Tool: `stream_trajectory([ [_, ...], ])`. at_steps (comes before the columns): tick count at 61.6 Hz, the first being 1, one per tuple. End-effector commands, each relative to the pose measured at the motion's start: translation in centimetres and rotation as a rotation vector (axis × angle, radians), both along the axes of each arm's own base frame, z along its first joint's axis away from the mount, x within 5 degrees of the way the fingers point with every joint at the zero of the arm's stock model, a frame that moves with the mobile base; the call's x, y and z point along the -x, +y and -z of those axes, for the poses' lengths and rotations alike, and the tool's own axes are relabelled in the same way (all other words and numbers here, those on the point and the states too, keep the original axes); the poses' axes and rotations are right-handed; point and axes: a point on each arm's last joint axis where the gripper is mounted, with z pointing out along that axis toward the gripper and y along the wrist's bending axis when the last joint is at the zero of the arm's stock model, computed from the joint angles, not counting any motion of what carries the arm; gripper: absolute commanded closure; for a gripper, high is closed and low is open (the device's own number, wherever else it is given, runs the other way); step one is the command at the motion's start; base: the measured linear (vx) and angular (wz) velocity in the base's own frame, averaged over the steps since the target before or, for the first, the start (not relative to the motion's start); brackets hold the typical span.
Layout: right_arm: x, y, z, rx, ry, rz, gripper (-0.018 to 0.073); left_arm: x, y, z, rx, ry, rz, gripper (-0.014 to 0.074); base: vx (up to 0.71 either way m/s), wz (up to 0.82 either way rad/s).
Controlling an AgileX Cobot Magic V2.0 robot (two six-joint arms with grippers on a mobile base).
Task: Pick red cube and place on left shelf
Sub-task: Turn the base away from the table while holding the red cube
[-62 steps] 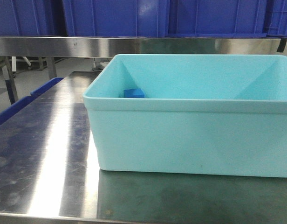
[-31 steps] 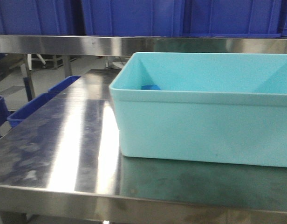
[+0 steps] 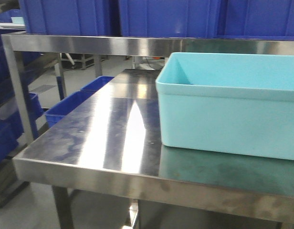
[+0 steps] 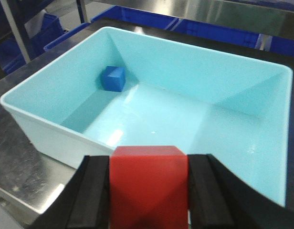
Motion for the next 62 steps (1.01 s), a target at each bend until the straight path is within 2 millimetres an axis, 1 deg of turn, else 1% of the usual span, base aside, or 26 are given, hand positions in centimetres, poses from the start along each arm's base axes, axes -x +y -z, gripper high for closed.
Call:
stream_trajectory([
  [1,-0.2,-0.08,-1.71,-0.007,-0.114,0.009,0.0505,-0.01,0.0,-0.09,0.005,-0.071,0.0,0.0491,-0.14,0.22],
  [28,-0.2,-0.08,-1.71,-0.007,-0.114,0.009,0.0505,-0.01,0.0,-0.09,0.005,-0.071,0.0,0.0491,-0.06,0.21],
  [62,-0.2,-0.08,-1.71,-0.007,-0.114,0.009,0.0505,-0.01,0.0,-0.09,0.005,-0.071,0.0,0.0491,-0.08,0.31],
])
